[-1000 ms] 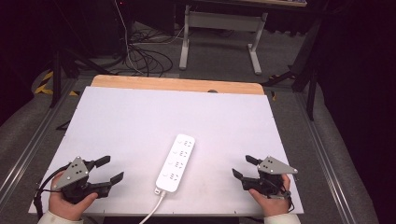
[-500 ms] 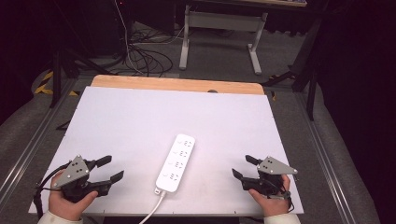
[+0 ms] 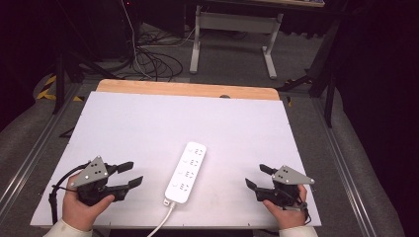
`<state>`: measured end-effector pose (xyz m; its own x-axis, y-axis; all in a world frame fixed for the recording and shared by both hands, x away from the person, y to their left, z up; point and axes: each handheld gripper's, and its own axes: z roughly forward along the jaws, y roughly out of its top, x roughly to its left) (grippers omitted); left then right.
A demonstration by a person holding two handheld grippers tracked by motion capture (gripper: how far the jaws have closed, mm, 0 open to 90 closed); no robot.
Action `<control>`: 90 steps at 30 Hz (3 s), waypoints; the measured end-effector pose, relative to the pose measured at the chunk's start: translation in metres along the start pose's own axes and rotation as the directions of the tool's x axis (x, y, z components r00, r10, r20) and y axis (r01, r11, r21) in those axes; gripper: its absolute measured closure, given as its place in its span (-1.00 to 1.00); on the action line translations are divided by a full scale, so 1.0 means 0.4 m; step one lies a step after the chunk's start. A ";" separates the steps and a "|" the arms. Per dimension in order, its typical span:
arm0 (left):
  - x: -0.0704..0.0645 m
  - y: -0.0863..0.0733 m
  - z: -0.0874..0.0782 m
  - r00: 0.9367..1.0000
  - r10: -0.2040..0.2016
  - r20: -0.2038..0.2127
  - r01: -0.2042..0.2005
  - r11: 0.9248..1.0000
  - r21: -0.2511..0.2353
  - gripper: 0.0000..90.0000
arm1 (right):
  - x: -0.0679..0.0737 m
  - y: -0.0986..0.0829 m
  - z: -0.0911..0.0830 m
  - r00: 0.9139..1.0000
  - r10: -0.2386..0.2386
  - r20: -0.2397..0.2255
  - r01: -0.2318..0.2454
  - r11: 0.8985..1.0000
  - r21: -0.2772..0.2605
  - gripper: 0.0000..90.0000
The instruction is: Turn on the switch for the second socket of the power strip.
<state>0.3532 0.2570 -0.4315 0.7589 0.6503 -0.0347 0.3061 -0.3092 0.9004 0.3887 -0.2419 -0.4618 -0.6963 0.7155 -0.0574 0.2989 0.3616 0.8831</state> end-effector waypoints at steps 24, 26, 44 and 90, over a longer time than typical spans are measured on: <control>-0.035 0.074 0.105 0.996 0.053 0.076 -0.056 0.998 0.037 -0.04 | -0.003 -0.001 0.001 1.000 0.010 -0.011 -0.010 1.000 -0.001 -0.35; -0.037 0.077 0.111 0.995 0.057 0.083 -0.061 0.997 0.043 -0.02 | -0.003 -0.001 0.001 1.000 0.009 -0.012 -0.009 1.000 -0.001 -0.35; -0.069 0.112 0.183 0.988 0.076 0.136 -0.085 0.994 0.063 0.01 | -0.004 -0.002 0.000 1.000 0.008 -0.019 -0.008 1.000 -0.004 -0.35; -0.024 0.076 0.328 0.989 -0.040 0.140 0.003 0.967 0.255 1.00 | -0.006 -0.003 0.000 1.000 0.007 -0.023 -0.007 1.000 -0.004 -0.36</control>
<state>0.4306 0.1503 -0.4607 0.8190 0.5588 -0.1304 0.4447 -0.4743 0.7598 0.3899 -0.2439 -0.4630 -0.7094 0.7037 -0.0406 0.3009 0.3543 0.8854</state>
